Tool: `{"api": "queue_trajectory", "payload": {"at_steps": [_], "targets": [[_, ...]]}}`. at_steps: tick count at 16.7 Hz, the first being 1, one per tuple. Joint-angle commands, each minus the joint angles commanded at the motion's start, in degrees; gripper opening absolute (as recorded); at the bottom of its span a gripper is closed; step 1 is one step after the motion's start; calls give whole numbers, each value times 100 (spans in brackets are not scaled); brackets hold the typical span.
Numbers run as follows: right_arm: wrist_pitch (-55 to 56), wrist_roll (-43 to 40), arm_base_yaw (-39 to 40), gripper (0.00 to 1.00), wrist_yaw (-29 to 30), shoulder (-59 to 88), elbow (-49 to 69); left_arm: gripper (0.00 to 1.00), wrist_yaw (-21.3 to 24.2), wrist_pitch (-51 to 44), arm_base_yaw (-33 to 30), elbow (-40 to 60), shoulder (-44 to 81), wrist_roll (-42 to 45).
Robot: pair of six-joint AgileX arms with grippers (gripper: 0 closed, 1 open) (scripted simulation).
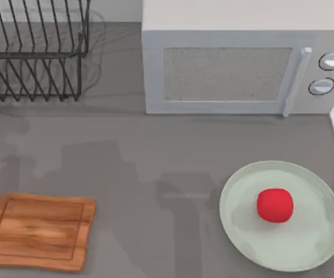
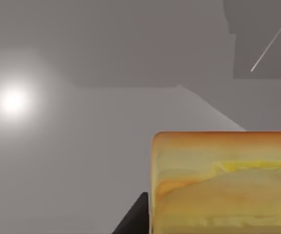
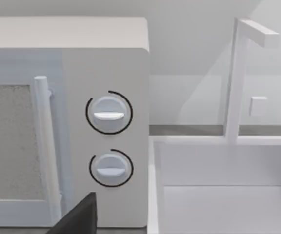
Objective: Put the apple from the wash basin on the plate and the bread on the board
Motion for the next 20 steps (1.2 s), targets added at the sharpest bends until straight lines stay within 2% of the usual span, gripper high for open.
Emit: {"api": "queue_trajectory", "payload": {"at_steps": [3,6,20], "targets": [[0,0,0,100,0,0,0,0,-6,-4,-220,-112,-27,-1474],[0,0,0,100,0,0,0,0,-11,17,-495,-327,-112,-3329],[0,0,0,100,0,0,0,0,3,441,-1941,-1949,-1086,-13210]]}}
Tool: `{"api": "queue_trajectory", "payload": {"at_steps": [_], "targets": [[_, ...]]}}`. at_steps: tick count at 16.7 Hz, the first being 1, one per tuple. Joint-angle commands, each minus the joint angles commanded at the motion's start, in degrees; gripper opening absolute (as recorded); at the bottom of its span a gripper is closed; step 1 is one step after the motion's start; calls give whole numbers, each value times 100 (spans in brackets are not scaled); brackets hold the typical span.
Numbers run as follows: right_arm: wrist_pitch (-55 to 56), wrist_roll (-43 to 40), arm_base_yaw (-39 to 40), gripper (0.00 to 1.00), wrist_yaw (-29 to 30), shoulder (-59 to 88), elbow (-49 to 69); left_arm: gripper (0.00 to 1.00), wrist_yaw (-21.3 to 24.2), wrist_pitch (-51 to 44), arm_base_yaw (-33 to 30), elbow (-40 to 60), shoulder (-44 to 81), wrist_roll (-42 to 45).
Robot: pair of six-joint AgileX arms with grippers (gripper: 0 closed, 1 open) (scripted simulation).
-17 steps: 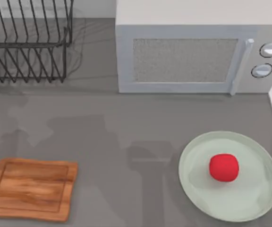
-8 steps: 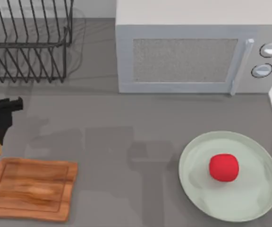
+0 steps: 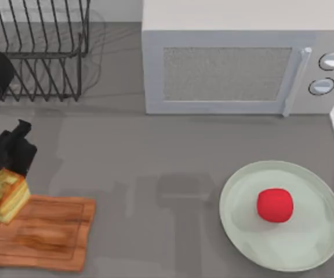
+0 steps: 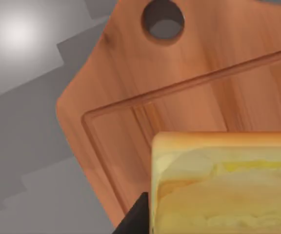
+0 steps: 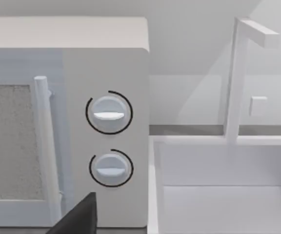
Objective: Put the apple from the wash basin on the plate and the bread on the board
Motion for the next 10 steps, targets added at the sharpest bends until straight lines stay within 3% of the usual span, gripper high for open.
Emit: {"api": "queue_trajectory", "payload": {"at_steps": [5,10], "targets": [[0,0,0,100,0,0,0,0,-22,304,-349,-465,-509,-2254],[0,0,0,100,0,0,0,0,-37,449,-474,-647,-741,-2993]]}}
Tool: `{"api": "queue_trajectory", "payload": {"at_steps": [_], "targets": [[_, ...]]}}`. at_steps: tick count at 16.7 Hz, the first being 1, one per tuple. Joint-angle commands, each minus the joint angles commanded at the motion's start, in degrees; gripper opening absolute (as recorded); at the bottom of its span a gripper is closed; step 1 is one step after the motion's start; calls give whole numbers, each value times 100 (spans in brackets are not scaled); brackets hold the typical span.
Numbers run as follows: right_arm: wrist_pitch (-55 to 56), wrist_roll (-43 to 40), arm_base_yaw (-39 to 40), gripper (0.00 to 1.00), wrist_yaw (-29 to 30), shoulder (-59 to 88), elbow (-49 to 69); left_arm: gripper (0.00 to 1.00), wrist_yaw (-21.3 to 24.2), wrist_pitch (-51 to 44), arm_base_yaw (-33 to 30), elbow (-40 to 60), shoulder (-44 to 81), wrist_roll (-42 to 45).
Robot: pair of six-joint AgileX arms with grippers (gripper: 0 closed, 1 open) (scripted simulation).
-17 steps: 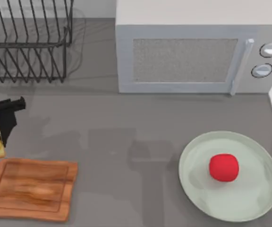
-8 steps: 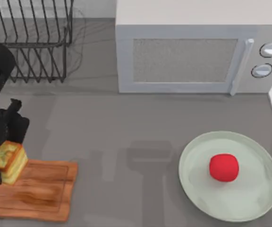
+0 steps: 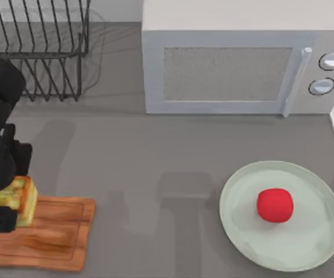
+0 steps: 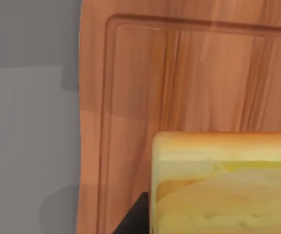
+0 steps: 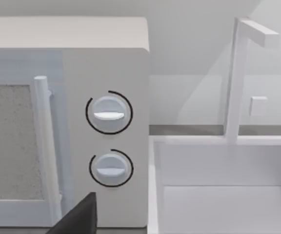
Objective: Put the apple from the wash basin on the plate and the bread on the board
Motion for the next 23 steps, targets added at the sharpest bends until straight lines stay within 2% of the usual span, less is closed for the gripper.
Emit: {"api": "queue_trajectory", "payload": {"at_steps": [5,17,21,23], "targets": [[0,0,0,100,0,0,0,0,1,0,26,10,27,17],[0,0,0,100,0,0,0,0,1,1090,4,-659,419,11],[0,0,0,100,0,0,0,0,0,1128,3,-688,440,10],[0,0,0,100,0,0,0,15,0,1128,3,-688,440,10]]}}
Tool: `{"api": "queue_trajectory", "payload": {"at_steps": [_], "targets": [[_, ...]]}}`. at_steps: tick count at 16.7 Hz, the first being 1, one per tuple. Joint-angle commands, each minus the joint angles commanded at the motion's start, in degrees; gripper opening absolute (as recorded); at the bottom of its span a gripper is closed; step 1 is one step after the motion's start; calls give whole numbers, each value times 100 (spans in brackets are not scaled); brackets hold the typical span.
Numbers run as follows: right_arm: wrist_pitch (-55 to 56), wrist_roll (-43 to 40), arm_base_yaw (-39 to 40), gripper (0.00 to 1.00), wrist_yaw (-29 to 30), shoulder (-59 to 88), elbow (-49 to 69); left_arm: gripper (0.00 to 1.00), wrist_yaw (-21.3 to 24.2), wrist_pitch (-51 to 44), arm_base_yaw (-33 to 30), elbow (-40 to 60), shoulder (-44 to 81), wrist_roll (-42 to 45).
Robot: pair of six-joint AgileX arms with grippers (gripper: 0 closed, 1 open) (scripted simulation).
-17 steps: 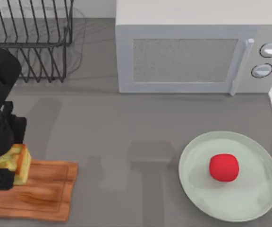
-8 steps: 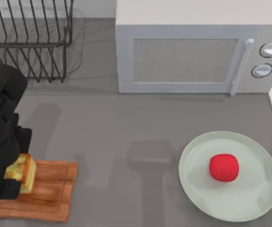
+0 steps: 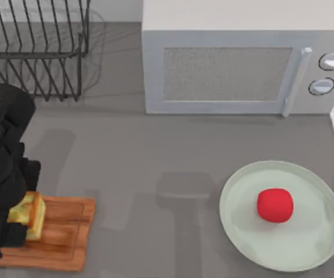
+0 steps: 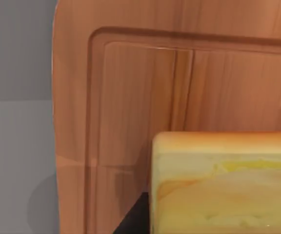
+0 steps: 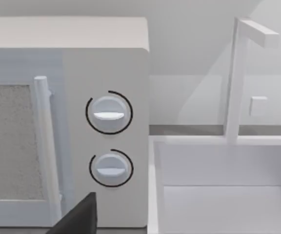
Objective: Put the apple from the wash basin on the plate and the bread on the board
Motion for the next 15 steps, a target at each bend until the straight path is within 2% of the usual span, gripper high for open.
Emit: {"api": "queue_trajectory", "payload": {"at_steps": [11,15], "targets": [[0,0,0,100,0,0,0,98,0,0,0,0,0,0],[0,0,0,100,0,0,0,100,0,0,0,0,0,0]]}}
